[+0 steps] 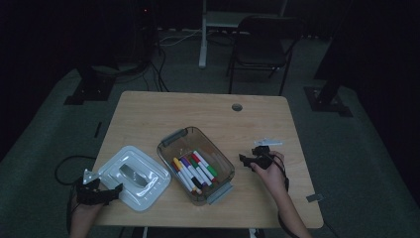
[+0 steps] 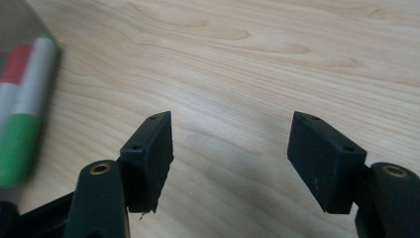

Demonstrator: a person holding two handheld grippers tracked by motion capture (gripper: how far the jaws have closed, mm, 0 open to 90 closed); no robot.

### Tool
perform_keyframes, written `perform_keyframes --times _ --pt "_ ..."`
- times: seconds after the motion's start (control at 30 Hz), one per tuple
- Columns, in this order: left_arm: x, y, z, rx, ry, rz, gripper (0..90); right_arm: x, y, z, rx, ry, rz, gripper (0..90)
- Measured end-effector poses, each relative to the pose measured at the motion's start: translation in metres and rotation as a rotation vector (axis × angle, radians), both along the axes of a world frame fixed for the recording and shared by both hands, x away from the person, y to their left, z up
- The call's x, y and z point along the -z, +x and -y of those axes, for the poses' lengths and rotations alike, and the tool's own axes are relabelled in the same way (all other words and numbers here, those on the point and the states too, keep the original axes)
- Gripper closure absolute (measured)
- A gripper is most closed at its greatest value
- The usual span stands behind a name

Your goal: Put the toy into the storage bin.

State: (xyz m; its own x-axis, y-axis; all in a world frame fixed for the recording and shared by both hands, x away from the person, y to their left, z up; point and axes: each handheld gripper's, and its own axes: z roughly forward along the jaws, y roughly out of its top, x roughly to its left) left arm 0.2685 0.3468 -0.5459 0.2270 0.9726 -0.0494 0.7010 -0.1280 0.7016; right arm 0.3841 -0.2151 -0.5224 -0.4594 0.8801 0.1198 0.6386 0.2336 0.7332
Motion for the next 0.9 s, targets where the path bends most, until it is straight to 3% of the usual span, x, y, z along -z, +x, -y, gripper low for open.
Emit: perform_keyframes --times 0.1,0.33,0.47,0.57,0.63,0.9 --pt "0.0 0.0 0.0 0.0 0.0 0.0 0.5 0.006 0.0 0.001 0.016 0.003 0.027 34.5" --pt "0.0 0.0 0.0 0.0 0.001 0.0 0.5 0.021 -0.001 0.006 0.035 -0.021 0.013 34.3" --pt "0.0 0.0 0.0 0.0 0.0 0.0 0.5 0.025 -0.001 0.008 0.046 -0.021 0.031 33.3" --pt "0.0 0.0 0.0 0.0 0.0 0.0 0.5 0.025 -0.001 0.007 0.037 -0.047 0.043 31.0" --pt "0.0 0.0 0.0 0.001 0.0 0.0 0.5 0.026 -0.002 0.003 0.018 -0.1 0.047 23.0" --pt "0.0 0.0 0.0 0.002 0.0 0.0 0.5 0.026 -0.001 0.001 0.006 -0.108 0.036 16.1"
